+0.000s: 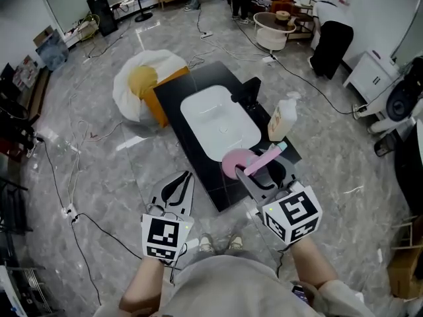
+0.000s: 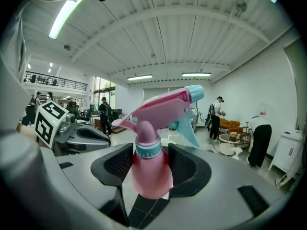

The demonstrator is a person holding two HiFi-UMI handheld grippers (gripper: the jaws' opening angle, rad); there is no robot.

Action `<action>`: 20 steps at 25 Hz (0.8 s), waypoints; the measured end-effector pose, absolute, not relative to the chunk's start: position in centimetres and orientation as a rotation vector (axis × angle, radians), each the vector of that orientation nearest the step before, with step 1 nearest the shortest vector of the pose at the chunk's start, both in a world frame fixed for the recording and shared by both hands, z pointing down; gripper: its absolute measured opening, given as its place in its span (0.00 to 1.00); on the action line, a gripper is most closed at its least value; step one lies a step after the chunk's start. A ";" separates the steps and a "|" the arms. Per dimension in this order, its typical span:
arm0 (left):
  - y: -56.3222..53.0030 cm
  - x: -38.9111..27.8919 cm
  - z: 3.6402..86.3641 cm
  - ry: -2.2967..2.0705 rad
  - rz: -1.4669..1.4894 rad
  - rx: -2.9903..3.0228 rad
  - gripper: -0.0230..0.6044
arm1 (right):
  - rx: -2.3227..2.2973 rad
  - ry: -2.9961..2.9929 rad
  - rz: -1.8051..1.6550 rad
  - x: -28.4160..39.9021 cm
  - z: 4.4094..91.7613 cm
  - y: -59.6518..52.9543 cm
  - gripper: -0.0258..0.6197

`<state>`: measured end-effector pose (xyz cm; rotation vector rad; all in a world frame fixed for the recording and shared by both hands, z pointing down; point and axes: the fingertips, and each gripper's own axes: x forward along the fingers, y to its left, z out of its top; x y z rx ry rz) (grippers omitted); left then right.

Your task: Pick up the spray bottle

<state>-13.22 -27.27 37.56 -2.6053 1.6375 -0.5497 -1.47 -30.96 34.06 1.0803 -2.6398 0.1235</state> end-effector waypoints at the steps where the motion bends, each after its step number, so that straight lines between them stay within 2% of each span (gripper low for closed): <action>1: -27.1 -13.2 36.4 1.628 -0.530 -2.586 0.09 | 1.084 -2.654 0.101 -1.3 32.8 -30.5 0.44; 10: -26.0 -14.0 27.4 1.624 -0.317 -2.468 0.09 | 1.121 -2.716 -0.104 1.3 24.6 -27.0 0.43; 20: -23.6 -13.1 25.6 1.608 -0.250 -2.490 0.09 | 1.124 -2.724 -0.083 2.8 23.5 -23.6 0.43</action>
